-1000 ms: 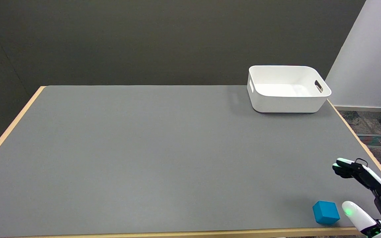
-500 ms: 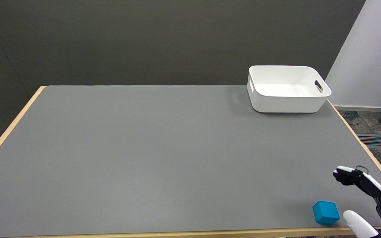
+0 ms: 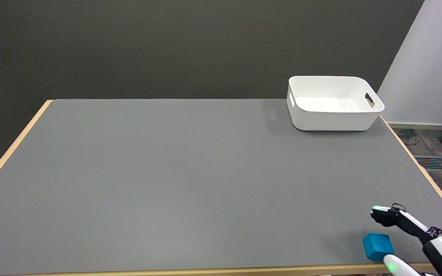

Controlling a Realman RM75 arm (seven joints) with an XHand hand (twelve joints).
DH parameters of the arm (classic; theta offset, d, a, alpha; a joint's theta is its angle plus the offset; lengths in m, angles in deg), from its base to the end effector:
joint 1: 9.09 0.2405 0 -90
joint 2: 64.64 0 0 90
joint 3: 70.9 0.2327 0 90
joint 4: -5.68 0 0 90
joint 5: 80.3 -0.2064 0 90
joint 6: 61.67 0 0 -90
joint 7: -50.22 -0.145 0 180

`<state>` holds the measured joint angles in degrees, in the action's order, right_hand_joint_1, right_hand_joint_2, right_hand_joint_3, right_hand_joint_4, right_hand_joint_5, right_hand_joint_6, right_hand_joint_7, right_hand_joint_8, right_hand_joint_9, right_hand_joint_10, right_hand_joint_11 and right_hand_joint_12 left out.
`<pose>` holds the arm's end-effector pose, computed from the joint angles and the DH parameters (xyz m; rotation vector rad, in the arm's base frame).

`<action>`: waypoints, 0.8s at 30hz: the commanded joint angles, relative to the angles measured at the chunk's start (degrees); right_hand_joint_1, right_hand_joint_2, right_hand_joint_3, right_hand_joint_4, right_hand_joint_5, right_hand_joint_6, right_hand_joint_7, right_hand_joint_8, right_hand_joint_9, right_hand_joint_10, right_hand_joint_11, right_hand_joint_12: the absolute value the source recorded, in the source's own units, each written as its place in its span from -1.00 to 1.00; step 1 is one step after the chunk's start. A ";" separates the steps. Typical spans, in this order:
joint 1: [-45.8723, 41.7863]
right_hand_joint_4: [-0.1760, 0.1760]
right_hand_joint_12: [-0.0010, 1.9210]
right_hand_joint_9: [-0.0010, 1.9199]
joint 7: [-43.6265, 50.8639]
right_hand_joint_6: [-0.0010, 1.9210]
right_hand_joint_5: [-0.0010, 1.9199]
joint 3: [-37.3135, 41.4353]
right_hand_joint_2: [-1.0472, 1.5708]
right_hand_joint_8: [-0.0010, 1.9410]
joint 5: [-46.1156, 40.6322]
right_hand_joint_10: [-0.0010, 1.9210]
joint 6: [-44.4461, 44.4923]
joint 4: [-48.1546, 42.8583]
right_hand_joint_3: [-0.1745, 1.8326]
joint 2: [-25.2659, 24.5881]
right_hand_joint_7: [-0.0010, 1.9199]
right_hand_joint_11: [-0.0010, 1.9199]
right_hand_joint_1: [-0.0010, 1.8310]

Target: Pick up blue wooden cube.

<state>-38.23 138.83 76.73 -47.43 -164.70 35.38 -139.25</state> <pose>-0.3268 -0.0079 0.4411 1.4844 -0.5271 0.8373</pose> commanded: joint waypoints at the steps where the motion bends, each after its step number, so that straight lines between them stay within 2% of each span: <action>1: 2.44 0.36 0.39 -0.65 5.89 -0.39 -0.67 -0.26 0.22 -0.49 7.43 -0.08 4.34 -6.61 0.06 8.52 -0.51 -0.80 -0.43; 12: 3.54 0.37 0.39 -0.65 5.97 -0.40 -0.67 -0.02 0.23 -0.50 8.63 -0.10 5.48 -7.30 0.07 10.29 -0.51 -0.80 -0.43; 24: 2.07 0.38 0.38 -0.66 5.97 -0.40 -0.68 -0.02 0.23 -0.51 8.63 -0.11 5.45 -8.93 0.07 9.87 -0.52 -0.80 -0.44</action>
<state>-35.67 144.00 76.63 -40.24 -160.30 29.17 -130.73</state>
